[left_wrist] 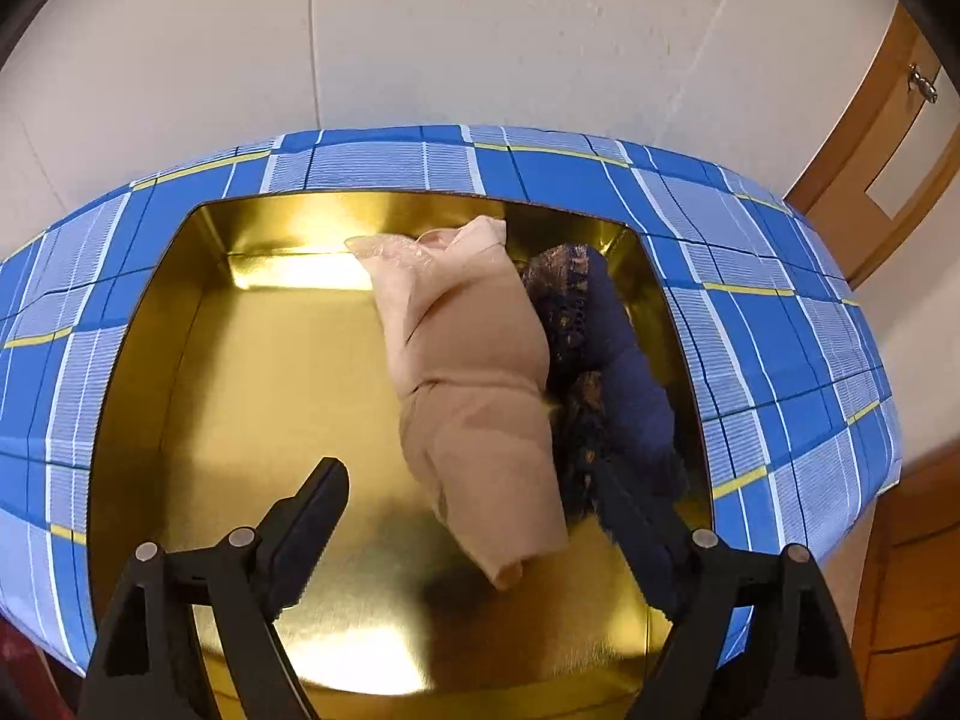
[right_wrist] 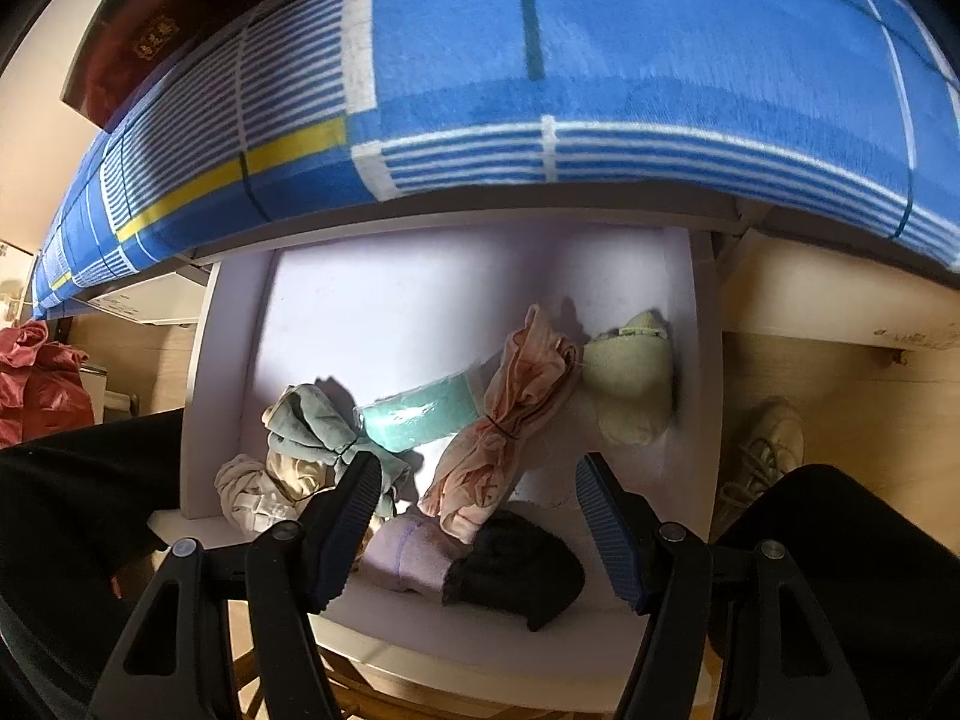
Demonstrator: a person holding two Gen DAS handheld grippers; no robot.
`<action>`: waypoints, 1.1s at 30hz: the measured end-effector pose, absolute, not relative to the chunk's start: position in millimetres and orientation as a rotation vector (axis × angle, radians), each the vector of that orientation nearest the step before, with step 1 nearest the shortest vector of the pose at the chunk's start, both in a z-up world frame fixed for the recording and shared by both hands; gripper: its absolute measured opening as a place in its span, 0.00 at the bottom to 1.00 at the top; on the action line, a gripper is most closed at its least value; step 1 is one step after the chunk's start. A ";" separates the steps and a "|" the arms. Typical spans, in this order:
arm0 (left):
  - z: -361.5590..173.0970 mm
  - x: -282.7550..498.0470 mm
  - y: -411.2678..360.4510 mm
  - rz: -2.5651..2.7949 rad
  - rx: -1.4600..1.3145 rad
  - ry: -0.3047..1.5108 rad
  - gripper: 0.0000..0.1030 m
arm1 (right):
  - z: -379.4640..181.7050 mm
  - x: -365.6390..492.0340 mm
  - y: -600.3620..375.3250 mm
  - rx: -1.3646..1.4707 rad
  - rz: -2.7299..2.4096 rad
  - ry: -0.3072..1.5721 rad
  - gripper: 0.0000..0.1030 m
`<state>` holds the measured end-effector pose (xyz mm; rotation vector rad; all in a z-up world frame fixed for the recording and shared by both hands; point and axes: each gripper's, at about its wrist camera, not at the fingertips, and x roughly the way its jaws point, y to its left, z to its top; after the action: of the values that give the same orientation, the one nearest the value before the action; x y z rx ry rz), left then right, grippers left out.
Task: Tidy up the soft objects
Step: 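Lower the beige stockings into the gold tray and open the left tool, then move the left tool back down to the drawer clothes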
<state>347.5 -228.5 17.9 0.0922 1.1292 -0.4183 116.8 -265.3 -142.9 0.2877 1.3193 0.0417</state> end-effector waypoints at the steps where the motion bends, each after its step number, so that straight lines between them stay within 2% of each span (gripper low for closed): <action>1: 18.6 343.1 -226.6 -0.419 0.096 1.126 0.84 | -142.6 116.7 -265.1 0.280 0.038 1.317 0.66; 10: 35.6 300.8 -213.8 -0.464 0.210 1.031 0.84 | -144.5 116.9 -264.7 0.256 0.014 1.313 0.66; 25: 48.2 211.0 -165.7 -0.609 0.196 0.903 0.84 | -148.8 118.4 -257.3 0.204 0.010 1.322 0.66; 33: 15.9 146.7 -141.8 -0.665 0.248 0.903 0.84 | -153.9 118.8 -259.3 0.212 -0.002 1.338 0.66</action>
<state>146.7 -141.8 15.9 0.2478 0.9026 -0.6647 118.8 -259.3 -153.9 0.2122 1.3382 -0.0023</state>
